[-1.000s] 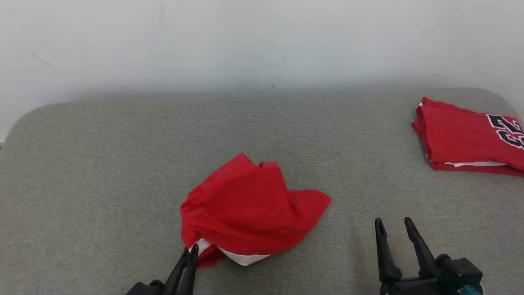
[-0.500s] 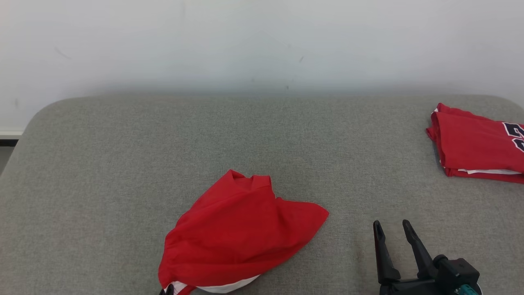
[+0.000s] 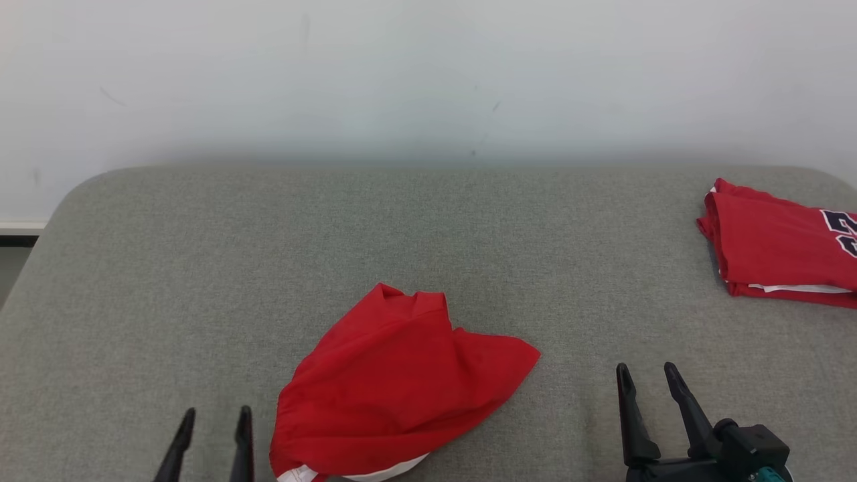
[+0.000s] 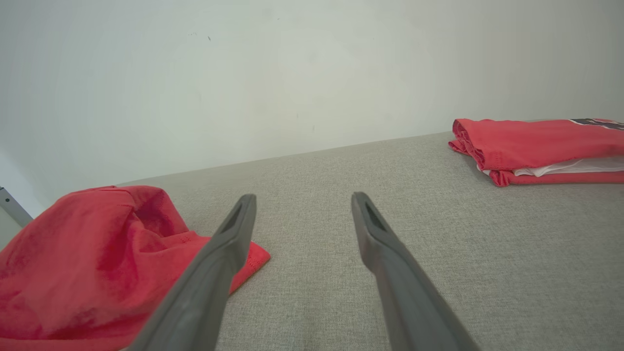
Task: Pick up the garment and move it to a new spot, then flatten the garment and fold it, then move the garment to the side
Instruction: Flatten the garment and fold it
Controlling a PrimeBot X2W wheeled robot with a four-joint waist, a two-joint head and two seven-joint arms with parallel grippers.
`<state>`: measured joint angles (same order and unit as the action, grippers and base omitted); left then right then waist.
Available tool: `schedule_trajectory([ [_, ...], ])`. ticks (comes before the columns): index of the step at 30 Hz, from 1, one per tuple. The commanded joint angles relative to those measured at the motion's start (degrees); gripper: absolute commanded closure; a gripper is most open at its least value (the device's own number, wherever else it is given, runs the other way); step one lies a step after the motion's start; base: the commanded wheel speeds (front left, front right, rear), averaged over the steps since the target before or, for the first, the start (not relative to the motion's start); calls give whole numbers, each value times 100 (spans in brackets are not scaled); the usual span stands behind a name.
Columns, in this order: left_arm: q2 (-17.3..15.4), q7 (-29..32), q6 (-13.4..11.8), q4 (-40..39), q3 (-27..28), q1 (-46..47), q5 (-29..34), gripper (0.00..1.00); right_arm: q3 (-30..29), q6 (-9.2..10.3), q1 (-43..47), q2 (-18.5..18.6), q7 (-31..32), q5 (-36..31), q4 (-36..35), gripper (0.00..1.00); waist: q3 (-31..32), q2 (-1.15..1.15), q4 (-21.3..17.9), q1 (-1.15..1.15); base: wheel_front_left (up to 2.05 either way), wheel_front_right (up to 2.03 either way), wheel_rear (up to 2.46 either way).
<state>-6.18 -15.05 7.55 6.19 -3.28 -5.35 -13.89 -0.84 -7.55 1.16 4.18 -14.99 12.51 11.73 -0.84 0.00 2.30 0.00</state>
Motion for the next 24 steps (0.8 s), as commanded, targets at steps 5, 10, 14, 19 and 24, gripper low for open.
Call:
schedule_trajectory([
  [5,104,-17,-83,-190,756,-132,318,0,-55,16,77,30,-25,28,49,0,79,0,-54,0,0,0,0],
  [10,176,-17,-78,-170,1147,-142,445,0,-104,16,124,34,-25,25,201,0,102,0,-71,0,0,0,0],
  [14,219,-17,-63,-163,1211,-118,526,0,-93,16,115,39,-24,-2,304,0,111,0,-46,0,0,0,0],
  [19,268,-17,-43,-152,1119,-38,655,0,145,16,-227,189,-25,-24,607,0,103,0,89,0,0,0,0],
  [24,297,-17,-20,-153,950,71,675,0,481,16,-883,359,85,-55,1188,0,38,0,325,0,0,0,0],
])
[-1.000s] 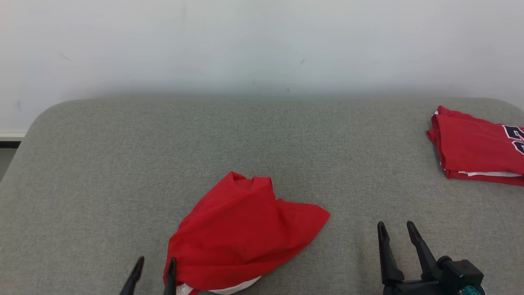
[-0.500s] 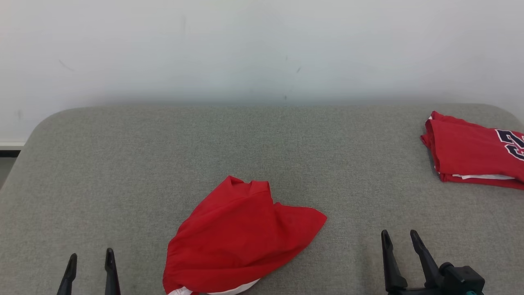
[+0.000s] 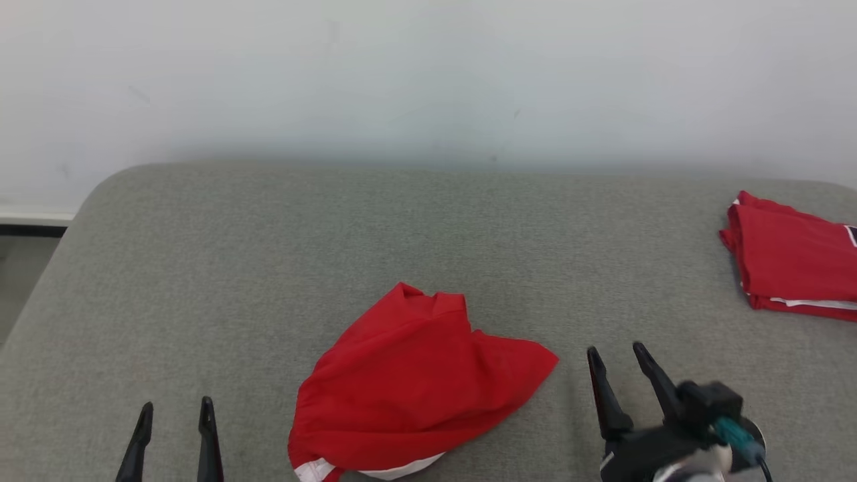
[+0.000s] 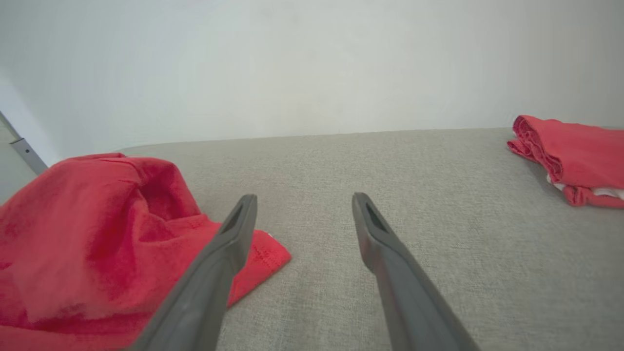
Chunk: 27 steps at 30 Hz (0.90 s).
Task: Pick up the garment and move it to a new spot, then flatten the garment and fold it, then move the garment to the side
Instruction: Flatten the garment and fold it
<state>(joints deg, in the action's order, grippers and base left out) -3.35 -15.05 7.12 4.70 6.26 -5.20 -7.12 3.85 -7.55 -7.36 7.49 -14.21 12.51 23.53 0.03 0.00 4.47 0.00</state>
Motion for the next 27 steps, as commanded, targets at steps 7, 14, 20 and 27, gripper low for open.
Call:
schedule_trajectory([
  [7,41,-17,38,33,-249,241,-78,0,298,16,-1026,197,162,-60,1189,0,-239,0,547,0,0,0,0],
  [14,48,-17,25,80,-421,313,-150,0,446,16,-1558,248,299,-14,2473,0,-324,0,832,0,0,0,0],
  [20,50,-16,-18,105,-447,321,-207,0,648,16,-1719,122,356,195,3124,54,-335,0,821,0,0,0,0],
  [27,50,-16,-50,149,-475,276,-258,0,809,16,-1905,229,50,551,3172,100,-262,0,549,0,0,0,0],
])
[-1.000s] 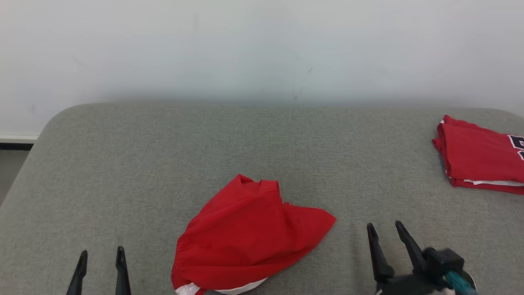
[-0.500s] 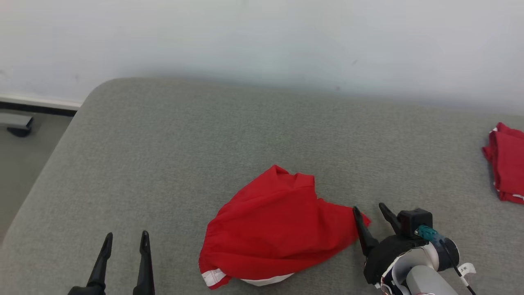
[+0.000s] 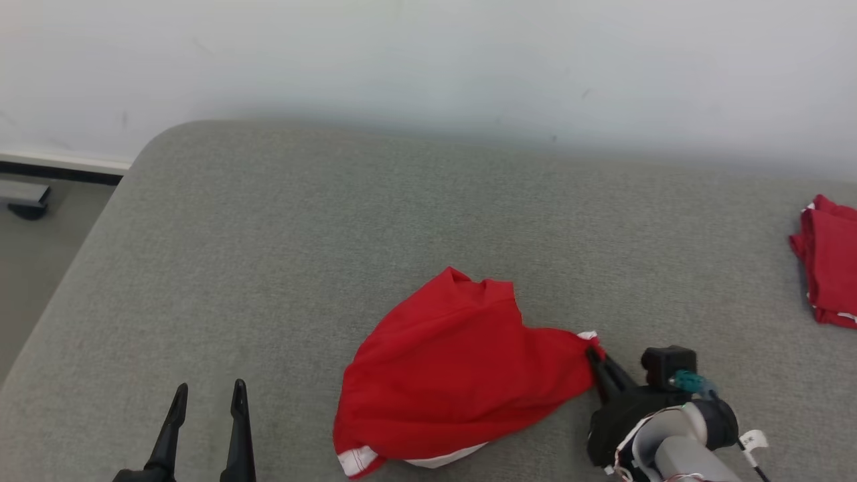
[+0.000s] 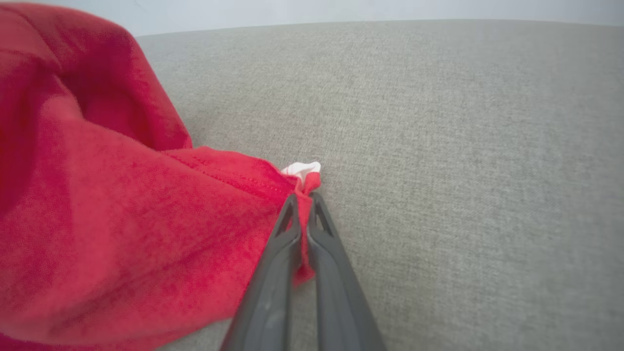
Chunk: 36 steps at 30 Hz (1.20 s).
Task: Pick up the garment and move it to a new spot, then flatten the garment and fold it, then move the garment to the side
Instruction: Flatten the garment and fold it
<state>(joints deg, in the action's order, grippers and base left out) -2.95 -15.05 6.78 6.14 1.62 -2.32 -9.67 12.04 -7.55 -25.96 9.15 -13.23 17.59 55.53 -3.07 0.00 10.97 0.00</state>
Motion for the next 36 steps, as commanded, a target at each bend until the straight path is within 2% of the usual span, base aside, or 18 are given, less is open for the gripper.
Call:
schedule_trajectory([
  [1,10,-16,-17,5,-3,-35,-3,0,-29,16,-31,103,-82,106,-74,100,71,0,-153,0,0,0,0],
  [5,9,-16,-15,0,27,-113,-21,0,-106,16,131,246,-160,250,-292,100,132,0,-335,0,0,0,0],
  [9,10,-16,-5,11,35,-191,-55,0,-292,16,438,568,-187,423,-736,100,202,0,-603,0,0,0,0],
  [15,9,-16,-120,-82,-131,-277,-111,0,-822,16,1040,971,-160,512,-1423,100,257,0,-922,0,0,0,0],
  [19,8,-16,-124,-100,-173,-296,-116,0,-1252,16,1476,1033,113,462,-1892,100,285,0,-1003,0,0,0,0],
  [23,9,-16,-116,-114,-187,-332,-111,0,-1576,16,1855,836,395,297,-2462,100,305,0,-1031,0,0,0,0],
  [24,9,-16,-112,-114,-197,-338,-107,0,-1632,16,1915,801,396,213,-2606,15,308,0,-1029,0,0,0,0],
  [25,9,-16,-109,-114,-206,-341,-100,0,-1705,16,1971,748,385,119,-2747,0,310,0,-1022,0,0,0,0],
  [29,9,-16,-102,-132,-203,-352,-84,0,-1948,16,2105,489,214,-229,-3319,0,329,0,-1004,0,0,0,0],
  [36,9,-16,-89,-166,-137,-392,-8,0,-1995,16,2236,140,-5,-568,-4111,0,375,0,-962,0,0,0,0],
])
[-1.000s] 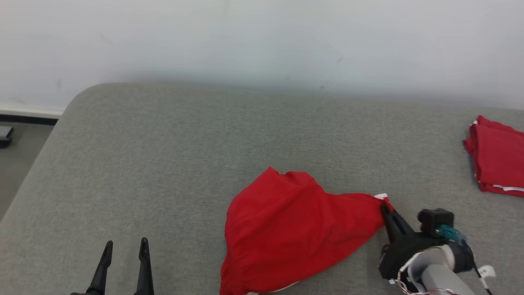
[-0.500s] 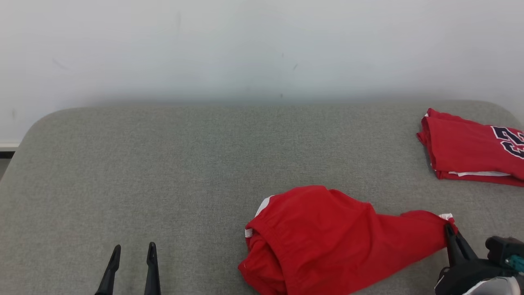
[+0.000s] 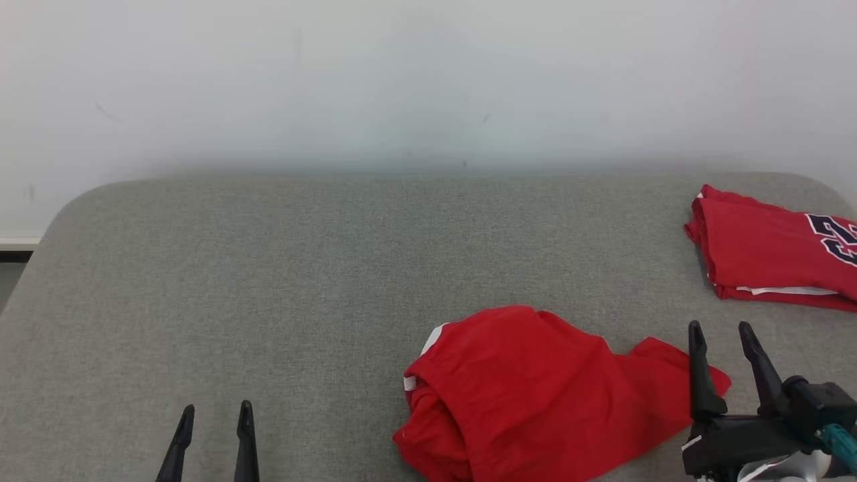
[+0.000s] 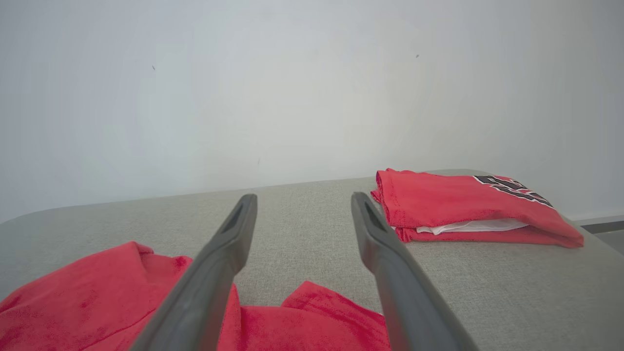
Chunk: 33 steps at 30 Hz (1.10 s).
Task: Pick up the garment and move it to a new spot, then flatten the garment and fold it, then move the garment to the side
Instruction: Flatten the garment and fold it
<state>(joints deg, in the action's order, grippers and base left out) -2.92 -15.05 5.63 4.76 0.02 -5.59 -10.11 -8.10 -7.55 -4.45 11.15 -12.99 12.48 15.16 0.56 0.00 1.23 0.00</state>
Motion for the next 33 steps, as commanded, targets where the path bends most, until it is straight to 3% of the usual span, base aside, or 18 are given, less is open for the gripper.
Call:
schedule_trajectory([
  [1,6,-16,26,-34,38,-64,44,0,35,16,112,-84,-65,-62,-154,0,19,0,22,0,0,0,0],
  [12,6,-16,30,-96,173,-128,166,0,414,16,720,-506,-218,55,-861,0,68,0,100,0,0,0,0],
  [20,6,-16,28,-27,234,-169,233,0,582,16,956,-690,-222,73,-934,0,16,0,25,0,0,0,0],
  [33,-191,-16,182,524,-230,716,246,0,764,16,629,-675,-224,14,-895,0,-299,0,-418,0,0,0,0],
])
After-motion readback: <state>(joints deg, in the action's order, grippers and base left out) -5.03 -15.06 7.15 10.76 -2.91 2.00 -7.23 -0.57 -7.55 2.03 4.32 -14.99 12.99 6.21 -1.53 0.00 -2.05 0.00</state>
